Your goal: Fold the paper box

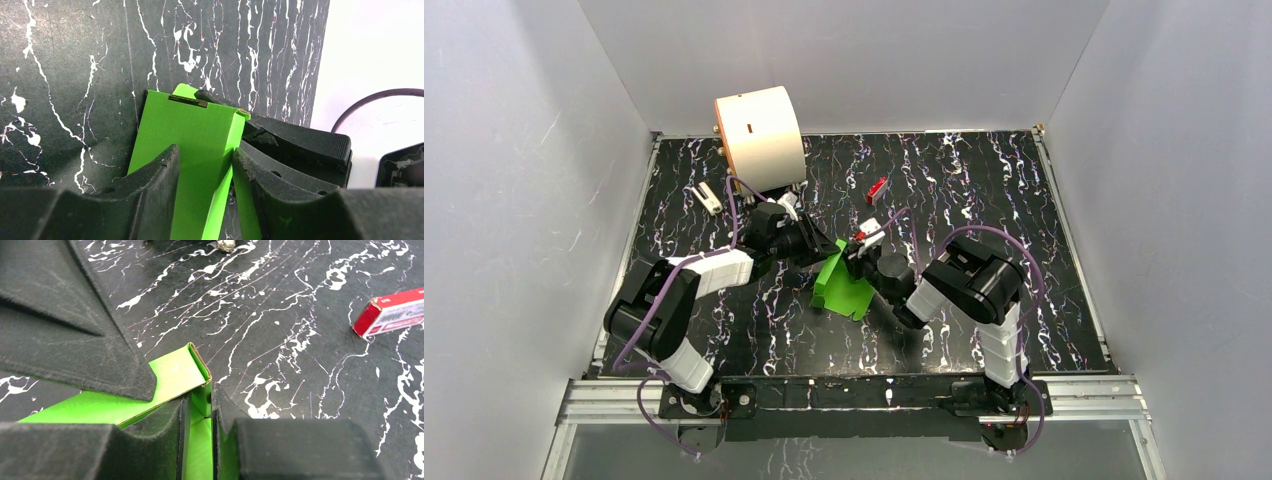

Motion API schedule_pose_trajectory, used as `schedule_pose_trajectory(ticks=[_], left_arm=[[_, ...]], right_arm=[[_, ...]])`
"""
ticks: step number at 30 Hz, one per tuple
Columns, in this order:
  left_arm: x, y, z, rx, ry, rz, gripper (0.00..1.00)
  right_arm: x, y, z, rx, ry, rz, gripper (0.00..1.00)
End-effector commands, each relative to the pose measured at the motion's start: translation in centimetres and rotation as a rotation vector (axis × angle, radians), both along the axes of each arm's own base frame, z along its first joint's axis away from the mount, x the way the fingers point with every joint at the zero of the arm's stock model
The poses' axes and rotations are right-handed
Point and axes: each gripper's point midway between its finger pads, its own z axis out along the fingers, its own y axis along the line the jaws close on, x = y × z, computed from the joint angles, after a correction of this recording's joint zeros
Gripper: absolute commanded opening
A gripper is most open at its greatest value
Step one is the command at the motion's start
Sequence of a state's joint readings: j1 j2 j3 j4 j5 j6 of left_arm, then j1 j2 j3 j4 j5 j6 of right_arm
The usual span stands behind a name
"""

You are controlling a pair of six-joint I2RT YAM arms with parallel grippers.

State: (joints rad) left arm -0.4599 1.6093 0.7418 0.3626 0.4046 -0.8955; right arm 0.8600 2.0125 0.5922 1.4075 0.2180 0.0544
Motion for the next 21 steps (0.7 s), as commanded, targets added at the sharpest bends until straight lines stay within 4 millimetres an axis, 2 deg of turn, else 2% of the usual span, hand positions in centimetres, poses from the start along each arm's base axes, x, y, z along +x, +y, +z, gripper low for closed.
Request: schedule_pose_trajectory(ticks=[1, 4, 13, 21], left_arm=[[-3.5, -0.4, -1.5, -0.007, 0.123, -0.079, 0.4], [-3.6, -0.5, -1.1, -0.024, 0.121, -0.084, 0.4], [-4.6, -1.0, -0.4, -0.086, 0.136, -0.105, 0.41], [-4.3, -0.7, 0.2, -0.061, 0.113, -0.1, 0.42]], right_arm=[[2.6, -1.8, 2.5, 0.043, 0.002, -0.198, 0.12], [2.9, -2.9, 2.1, 0.004, 0.03, -0.289, 0.12], [2.9, -4.6, 2.0, -0.059, 0.069, -0.464, 0.12], [2.4, -3.8, 1.5, -0.036, 0.077, -0.412, 0.12]])
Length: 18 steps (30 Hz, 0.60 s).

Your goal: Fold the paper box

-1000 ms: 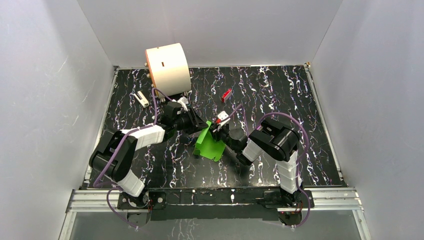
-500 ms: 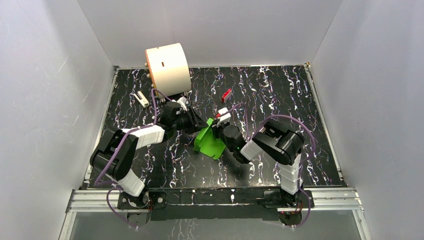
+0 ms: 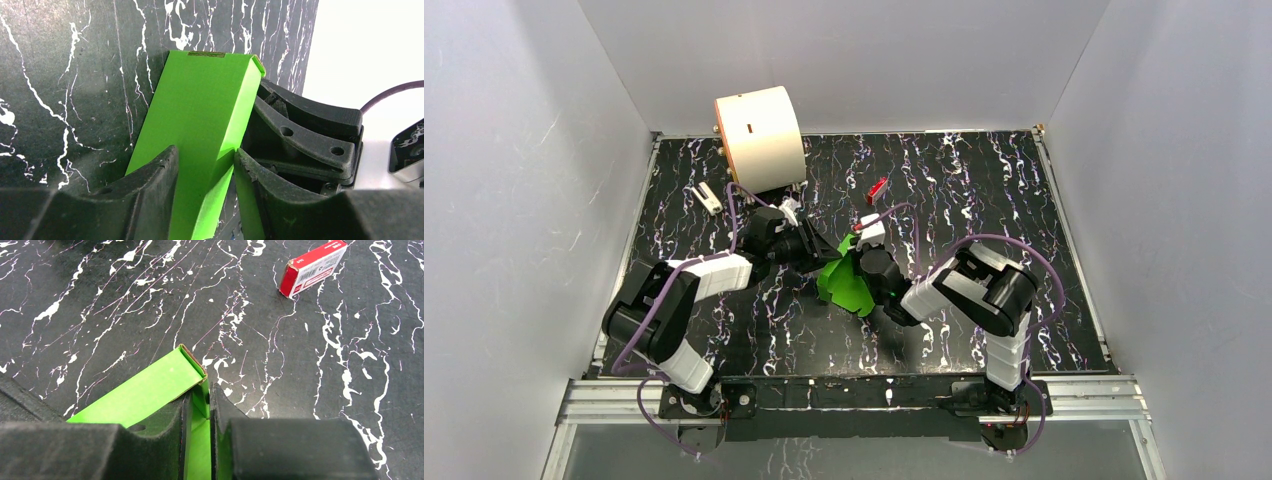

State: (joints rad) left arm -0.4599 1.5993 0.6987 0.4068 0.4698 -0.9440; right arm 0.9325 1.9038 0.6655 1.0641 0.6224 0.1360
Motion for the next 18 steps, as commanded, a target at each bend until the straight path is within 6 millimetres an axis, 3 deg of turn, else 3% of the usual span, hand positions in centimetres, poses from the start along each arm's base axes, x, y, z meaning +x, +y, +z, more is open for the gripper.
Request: schedule_pose_trajectory(ticks=[1, 7, 18], left_arm=[[-2.8, -0.2, 0.2, 0.002, 0.064, -0.075, 0.42], [-2.5, 0.1, -0.7, 0.042, 0.069, -0.063, 0.44], [-2.2, 0.0, -1.3, 0.054, 0.075, -0.066, 0.44]], right_arm=[[1.0, -0.5, 1.5, 0.06, -0.023, -0.067, 0.13], [-0.4, 2.4, 3.0, 0.113, -0.079, 0.136, 0.19], [-1.2, 2.4, 4.9, 0.233, -0.137, 0.205, 0.23]])
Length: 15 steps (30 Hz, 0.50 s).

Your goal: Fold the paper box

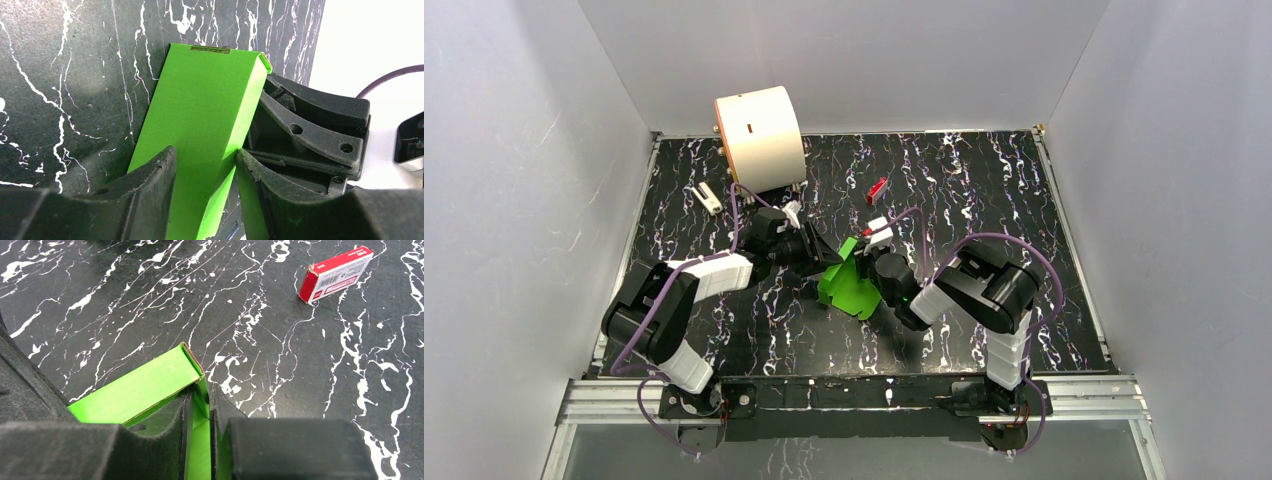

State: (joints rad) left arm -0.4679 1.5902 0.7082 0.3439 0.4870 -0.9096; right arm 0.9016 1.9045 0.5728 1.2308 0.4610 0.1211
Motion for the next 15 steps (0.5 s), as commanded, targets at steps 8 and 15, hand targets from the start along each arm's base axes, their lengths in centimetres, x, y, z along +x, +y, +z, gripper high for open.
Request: schedule_pose_trajectory(ticks=[8, 15], left_arm=[[-1.9, -0.2, -1.1, -0.004, 0.076, -0.042, 0.44], [-2.6, -0.5, -1.2, -0.029, 0.095, -0.06, 0.43]], right_arm=[[1.1, 0.5, 5.5, 0.23, -0.099, -0.036, 0.21], [2.4, -1.1, 4.8, 0.226, -0.014, -0.187, 0.12]])
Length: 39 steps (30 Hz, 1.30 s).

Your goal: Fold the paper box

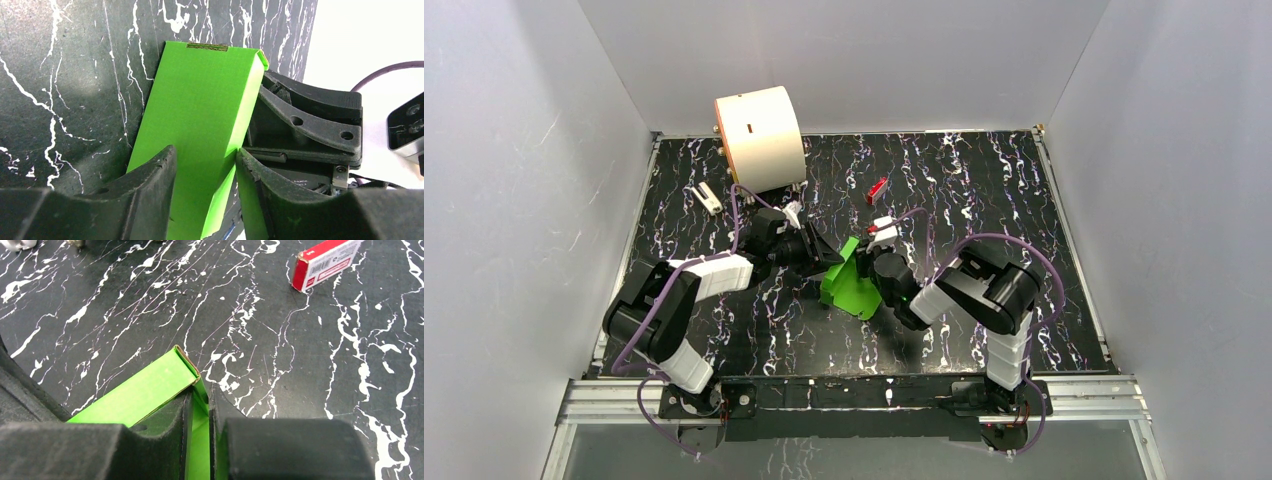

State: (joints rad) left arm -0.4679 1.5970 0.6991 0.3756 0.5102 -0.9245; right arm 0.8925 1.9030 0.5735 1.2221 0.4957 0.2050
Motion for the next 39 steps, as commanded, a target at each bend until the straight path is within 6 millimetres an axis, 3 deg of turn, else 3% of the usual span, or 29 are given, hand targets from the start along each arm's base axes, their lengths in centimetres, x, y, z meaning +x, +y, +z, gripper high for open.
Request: schedule_pose_trajectory(ticks=[1, 4, 8, 12, 17, 22, 30, 39], left_arm=[[-2.4, -0.2, -1.3, -0.001, 0.089, -0.051, 0.43], [-1.9, 0.1, -1.1, 0.023, 0.071, -0.039, 0.44], [-0.3, 1.0, -0.4, 0.11, 0.009, 0.005, 0.52], [1.6, 2.3, 0.8, 0.197, -0.062, 0.076, 0.62], [2.6, 3.5, 2.6, 0.244, -0.133, 0.144, 0.68], [2.6, 5.2, 3.0, 0.295, -0.164, 0.202, 0.71], [1.2, 8.3, 2.3, 0.389, -0.197, 0.274, 0.74], [0.1, 10.4, 0.3, 0.416, -0.261, 0.319, 0.75]], right_arm=[[2.1, -0.8, 4.6, 0.15, -0.037, -0.155, 0.11], [2.0, -1.6, 3.6, 0.12, -0.003, -0.189, 0.11], [1.4, -2.5, 2.6, 0.09, 0.032, -0.203, 0.11], [0.6, -2.8, 2.4, 0.062, 0.051, -0.18, 0.17], [-0.1, -3.1, 2.7, 0.038, 0.047, -0.144, 0.27], [-0.8, -3.6, 3.0, 0.012, 0.041, -0.121, 0.39], [-2.1, -4.7, 4.1, -0.064, 0.014, -0.063, 0.48], [-4.1, -3.4, 7.2, -0.302, -0.081, 0.302, 0.6]])
